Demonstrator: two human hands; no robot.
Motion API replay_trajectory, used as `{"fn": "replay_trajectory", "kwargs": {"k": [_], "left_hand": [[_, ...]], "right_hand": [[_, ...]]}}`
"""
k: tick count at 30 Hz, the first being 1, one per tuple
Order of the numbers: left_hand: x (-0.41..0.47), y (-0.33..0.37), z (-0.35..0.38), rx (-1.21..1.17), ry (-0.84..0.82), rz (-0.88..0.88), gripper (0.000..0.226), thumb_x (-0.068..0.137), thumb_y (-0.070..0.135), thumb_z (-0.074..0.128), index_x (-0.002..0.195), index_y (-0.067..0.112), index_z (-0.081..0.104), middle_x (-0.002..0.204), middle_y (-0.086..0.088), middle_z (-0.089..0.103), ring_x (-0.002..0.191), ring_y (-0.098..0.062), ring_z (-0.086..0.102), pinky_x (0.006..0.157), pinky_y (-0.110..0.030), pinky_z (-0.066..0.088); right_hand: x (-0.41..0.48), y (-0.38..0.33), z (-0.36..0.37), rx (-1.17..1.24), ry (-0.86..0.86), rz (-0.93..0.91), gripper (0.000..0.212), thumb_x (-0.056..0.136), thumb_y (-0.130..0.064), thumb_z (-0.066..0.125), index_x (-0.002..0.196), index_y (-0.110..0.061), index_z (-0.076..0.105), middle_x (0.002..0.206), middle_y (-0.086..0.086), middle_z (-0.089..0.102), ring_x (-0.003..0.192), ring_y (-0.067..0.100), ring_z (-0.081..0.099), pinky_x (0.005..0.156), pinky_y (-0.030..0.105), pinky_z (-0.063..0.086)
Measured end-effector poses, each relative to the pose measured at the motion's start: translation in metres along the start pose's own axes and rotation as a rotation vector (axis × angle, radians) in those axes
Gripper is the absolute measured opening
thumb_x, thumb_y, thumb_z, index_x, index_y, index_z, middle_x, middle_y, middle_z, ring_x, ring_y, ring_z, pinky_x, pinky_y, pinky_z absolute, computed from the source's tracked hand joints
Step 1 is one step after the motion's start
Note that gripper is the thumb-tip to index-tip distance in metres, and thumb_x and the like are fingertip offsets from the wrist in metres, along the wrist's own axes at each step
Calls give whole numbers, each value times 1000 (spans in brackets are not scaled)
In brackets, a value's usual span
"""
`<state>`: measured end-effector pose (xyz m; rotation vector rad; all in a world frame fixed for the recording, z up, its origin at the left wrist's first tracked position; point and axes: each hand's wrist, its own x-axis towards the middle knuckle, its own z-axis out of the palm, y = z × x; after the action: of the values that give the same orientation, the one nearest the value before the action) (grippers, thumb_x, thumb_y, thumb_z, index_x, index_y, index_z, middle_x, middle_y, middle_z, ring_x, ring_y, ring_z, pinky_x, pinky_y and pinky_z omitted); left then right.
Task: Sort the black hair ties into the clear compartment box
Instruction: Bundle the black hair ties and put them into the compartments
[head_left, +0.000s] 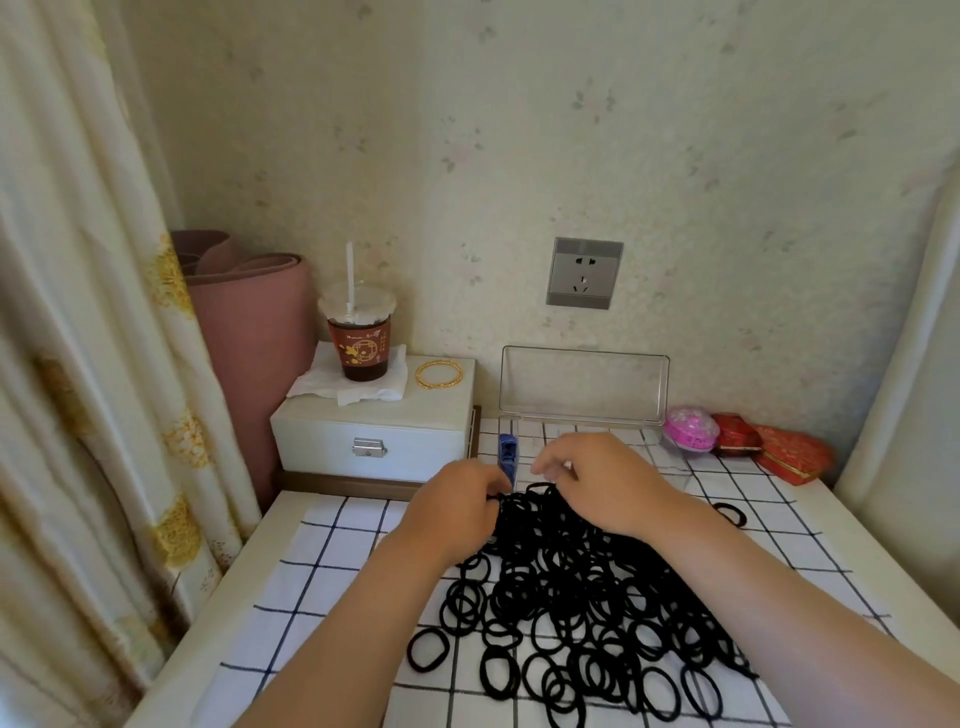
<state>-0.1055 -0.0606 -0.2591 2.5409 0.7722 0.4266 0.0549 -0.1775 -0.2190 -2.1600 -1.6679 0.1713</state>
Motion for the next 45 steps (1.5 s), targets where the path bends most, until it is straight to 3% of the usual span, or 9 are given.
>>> {"fn": "replay_trajectory", "kwargs": {"k": [5,12,16,25,29,32,38,41,45], "left_hand": [[-10,-4,14,124,-189,71,42,95,24,57,137,29,56,131,1,56,125,-18,44,104,-40,43],[-4,-8,-1,4,-66,29,33,90,4,52,116,22,62,115,1,55,108,-17,54,95,-37,49],[-7,-14,1,168,-160,40,53,86,0,56,131,27,56,122,1,50,116,-17,47,96,-36,48],[-6,-13,5,217,-79,30,35,90,18,62,122,30,63,114,8,68,105,-13,62,83,-27,50],[-4,-10,-3,72,-43,-36,23,94,23,55,112,27,69,100,7,70,91,-12,64,79,-32,55],[-2,-7,-10,-93,-78,-94,19,99,24,52,99,20,71,82,6,66,77,-8,60,67,-23,47],[-3,-1,-19,-218,-75,-200,26,97,28,55,71,25,53,69,7,54,65,-9,49,56,-22,34],[-1,2,-22,-371,-59,-285,23,92,28,61,73,17,61,71,2,57,66,-10,51,61,-24,40],[1,3,-22,-582,-28,-385,19,88,32,68,79,15,73,76,-3,67,75,-15,60,85,-40,55]], "right_hand": [[-11,-1,16,-145,-114,-35,27,96,-22,52,112,-30,73,113,-9,71,103,12,64,90,35,53],[-3,-10,41,-236,-185,-41,40,91,-41,55,129,-28,55,114,-4,60,103,18,59,82,35,50],[2,-10,45,-280,-243,-55,43,89,-34,60,131,-27,54,122,-3,57,108,20,58,86,37,50],[2,-12,34,-108,-200,19,19,87,-34,62,103,-28,71,107,-7,59,98,15,59,85,36,52],[0,-9,25,139,-127,108,13,85,-28,63,93,-31,72,90,-14,68,84,8,64,78,28,54],[-2,-8,20,262,-124,147,13,88,-23,63,92,-25,75,84,-11,71,79,4,65,71,18,52],[-2,-4,14,399,-172,180,9,86,-22,72,82,-30,74,78,-10,72,67,-3,66,61,10,47],[-3,-2,14,431,-171,220,12,91,-17,65,96,-21,74,81,-3,74,71,6,72,60,16,53],[-1,-3,11,356,-132,224,17,91,-16,61,100,-21,75,86,-4,72,76,12,69,63,14,52]]}}
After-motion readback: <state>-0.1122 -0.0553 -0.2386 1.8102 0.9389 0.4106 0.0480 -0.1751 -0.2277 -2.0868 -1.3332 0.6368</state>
